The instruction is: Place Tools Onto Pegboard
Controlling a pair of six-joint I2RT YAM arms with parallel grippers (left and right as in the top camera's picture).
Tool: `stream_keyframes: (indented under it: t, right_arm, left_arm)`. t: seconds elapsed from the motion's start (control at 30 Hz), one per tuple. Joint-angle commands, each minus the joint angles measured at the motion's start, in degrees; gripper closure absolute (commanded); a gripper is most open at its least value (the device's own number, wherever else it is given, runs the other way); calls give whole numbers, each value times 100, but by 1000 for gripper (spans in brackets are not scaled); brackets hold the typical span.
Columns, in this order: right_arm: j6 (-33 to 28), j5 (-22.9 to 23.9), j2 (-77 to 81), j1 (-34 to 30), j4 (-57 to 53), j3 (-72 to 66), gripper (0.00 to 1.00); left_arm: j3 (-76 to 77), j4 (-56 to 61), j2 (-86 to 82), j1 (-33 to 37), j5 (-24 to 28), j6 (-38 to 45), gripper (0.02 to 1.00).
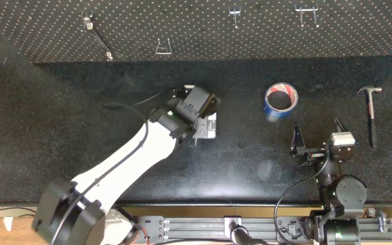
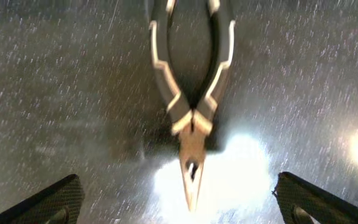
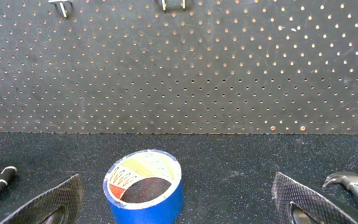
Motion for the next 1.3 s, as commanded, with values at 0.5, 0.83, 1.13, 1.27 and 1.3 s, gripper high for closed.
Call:
stream_keyframes:
  t: [0.5,0.83,1.13,1.27,1.3]
  right_arm:
    - [-81,11,-37,-24,-22,-17,1]
    - [-81,11,-37,-24,-20,-17,1]
    - [-81,11,-37,-24,-20,-17,1]
    - [-81,11,-37,-24,-22,-17,1]
    - [-81,11,-37,-24,-22,-17,1]
  left_arm:
    - [754,44,1032,476,109,-293,20]
    - [758,531,1344,546,369,175,23]
    - [758,549,1429,852,597,732,20]
    - [809,511,1429,866,723,942,20]
    - [870,420,1429,883,833,942,20]
